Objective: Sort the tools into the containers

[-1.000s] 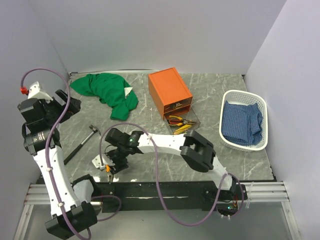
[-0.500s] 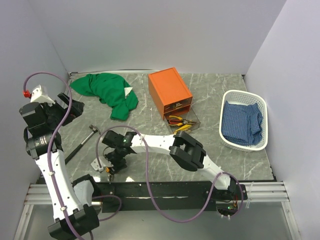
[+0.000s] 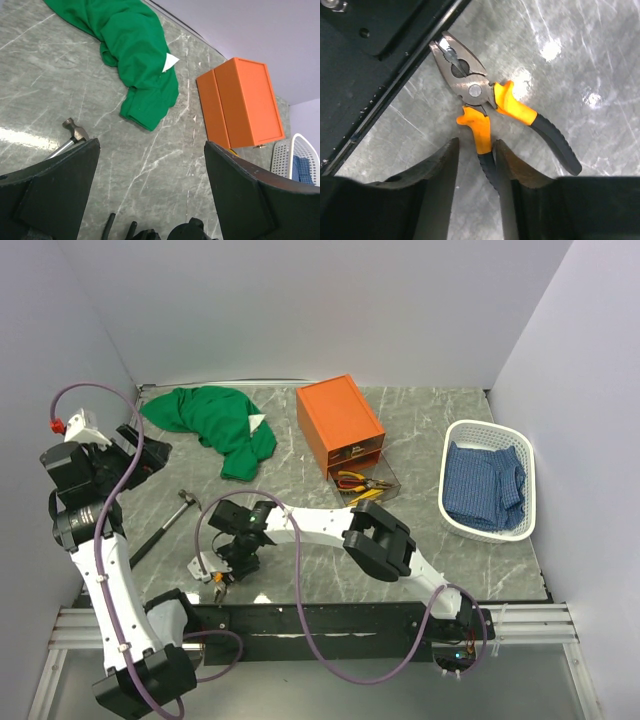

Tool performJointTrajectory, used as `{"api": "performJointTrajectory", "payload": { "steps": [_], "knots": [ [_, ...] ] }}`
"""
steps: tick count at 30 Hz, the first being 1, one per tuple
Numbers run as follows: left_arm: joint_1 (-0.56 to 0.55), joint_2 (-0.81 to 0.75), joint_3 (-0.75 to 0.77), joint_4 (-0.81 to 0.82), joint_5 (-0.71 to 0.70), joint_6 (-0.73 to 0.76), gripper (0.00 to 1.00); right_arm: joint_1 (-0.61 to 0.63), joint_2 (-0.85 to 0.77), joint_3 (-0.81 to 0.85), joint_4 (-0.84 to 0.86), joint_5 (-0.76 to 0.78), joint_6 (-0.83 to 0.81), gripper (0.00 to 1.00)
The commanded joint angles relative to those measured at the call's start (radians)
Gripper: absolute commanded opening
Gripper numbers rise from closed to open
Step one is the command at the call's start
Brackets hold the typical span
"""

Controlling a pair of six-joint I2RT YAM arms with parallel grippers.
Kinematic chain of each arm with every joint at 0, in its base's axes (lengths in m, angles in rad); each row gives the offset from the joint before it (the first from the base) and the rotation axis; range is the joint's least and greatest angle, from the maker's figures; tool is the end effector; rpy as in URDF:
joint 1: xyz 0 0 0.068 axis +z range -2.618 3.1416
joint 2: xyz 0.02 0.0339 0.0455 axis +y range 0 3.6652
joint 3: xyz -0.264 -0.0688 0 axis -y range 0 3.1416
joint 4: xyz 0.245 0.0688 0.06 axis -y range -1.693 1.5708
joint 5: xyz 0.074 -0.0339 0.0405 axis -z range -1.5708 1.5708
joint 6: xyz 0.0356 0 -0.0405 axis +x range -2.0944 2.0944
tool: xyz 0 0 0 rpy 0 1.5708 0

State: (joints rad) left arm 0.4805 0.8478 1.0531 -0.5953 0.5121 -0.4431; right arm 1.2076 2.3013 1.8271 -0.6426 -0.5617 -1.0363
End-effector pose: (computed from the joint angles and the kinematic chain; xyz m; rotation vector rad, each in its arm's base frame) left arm 0.1589 0.0632 0.3802 -0.5506 1.8577 -0.4756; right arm 0.1554 0.4621 0.1581 -2.4434 0.9825 0.8072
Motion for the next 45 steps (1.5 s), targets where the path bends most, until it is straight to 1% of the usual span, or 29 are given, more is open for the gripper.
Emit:
{"api": "performJointTrajectory", "payload": {
  "steps": [1, 2, 4, 5, 6, 7, 12, 13, 15, 16, 18, 20, 21, 22, 24, 27, 29, 34, 39, 42, 45],
  "knots": [
    [0.004, 0.007, 0.016, 0.063, 0.039, -0.020, 0.91, -0.005, 0.038, 0.012, -0.041, 0.189, 0.030, 0.35],
    [0.006, 0.014, 0.021, 0.065, 0.042, -0.023, 0.91, -0.005, 0.043, 0.017, -0.054, 0.206, 0.041, 0.24],
    [0.006, 0.025, 0.041, 0.071, 0.054, -0.028, 0.91, -0.008, 0.035, 0.014, -0.081, 0.233, 0.084, 0.13],
    [0.006, 0.039, 0.048, 0.074, 0.058, -0.028, 0.91, -0.016, 0.021, 0.003, -0.083, 0.235, 0.099, 0.05],
    [0.006, 0.048, 0.067, 0.075, 0.071, -0.029, 0.91, -0.026, -0.002, -0.017, -0.054, 0.232, 0.143, 0.03],
    [0.004, 0.056, 0.076, 0.080, 0.074, -0.032, 0.90, -0.036, -0.064, -0.069, -0.033, 0.208, 0.163, 0.00],
    [-0.009, 0.134, 0.133, 0.166, 0.089, -0.074, 0.88, -0.094, -0.273, -0.141, 0.023, 0.204, 0.280, 0.00],
    [-0.022, 0.148, 0.142, 0.181, 0.074, -0.083, 0.87, -0.108, -0.351, -0.158, 0.027, 0.207, 0.294, 0.00],
    [-0.075, 0.194, 0.183, 0.213, 0.052, -0.082, 0.87, -0.137, -0.423, -0.169, 0.006, 0.220, 0.305, 0.00],
    [-0.091, 0.227, 0.197, 0.221, 0.045, -0.077, 0.87, -0.172, -0.489, -0.189, -0.003, 0.229, 0.302, 0.00],
    [-0.128, 0.260, 0.229, 0.235, 0.045, -0.075, 0.86, -0.221, -0.545, -0.215, -0.044, 0.253, 0.277, 0.00],
    [-0.164, 0.301, 0.260, 0.235, 0.042, -0.065, 0.86, -0.304, -0.601, -0.236, -0.078, 0.285, 0.242, 0.00],
    [-0.177, 0.313, 0.269, 0.232, 0.039, -0.049, 0.86, -0.331, -0.618, -0.271, -0.097, 0.308, 0.233, 0.00],
    [-0.189, 0.330, 0.277, 0.232, 0.032, -0.043, 0.86, -0.397, -0.652, -0.291, -0.103, 0.313, 0.225, 0.00],
    [-0.217, 0.342, 0.289, 0.238, 0.026, -0.031, 0.87, -0.454, -0.689, -0.359, -0.111, 0.318, 0.217, 0.00],
    [-0.229, 0.361, 0.288, 0.252, 0.020, -0.034, 0.87, -0.552, -0.758, -0.449, -0.109, 0.327, 0.208, 0.00],
    [-0.229, 0.367, 0.280, 0.264, 0.017, -0.032, 0.87, -0.607, -0.772, -0.485, -0.112, 0.326, 0.199, 0.00],
    [-0.230, 0.384, 0.268, 0.256, -0.007, -0.011, 0.87, -0.680, -0.755, -0.543, -0.092, 0.315, 0.174, 0.00],
    [-0.240, 0.412, 0.280, 0.241, -0.001, 0.000, 0.87, -0.727, -0.663, -0.536, -0.048, 0.338, 0.185, 0.00],
    [-0.253, 0.428, 0.295, 0.238, -0.003, 0.007, 0.87, -0.730, -0.620, -0.537, -0.011, 0.371, 0.180, 0.04],
    [-0.264, 0.445, 0.309, 0.236, -0.007, 0.018, 0.87, -0.734, -0.577, -0.529, 0.009, 0.428, 0.197, 0.11]
  ]
}}
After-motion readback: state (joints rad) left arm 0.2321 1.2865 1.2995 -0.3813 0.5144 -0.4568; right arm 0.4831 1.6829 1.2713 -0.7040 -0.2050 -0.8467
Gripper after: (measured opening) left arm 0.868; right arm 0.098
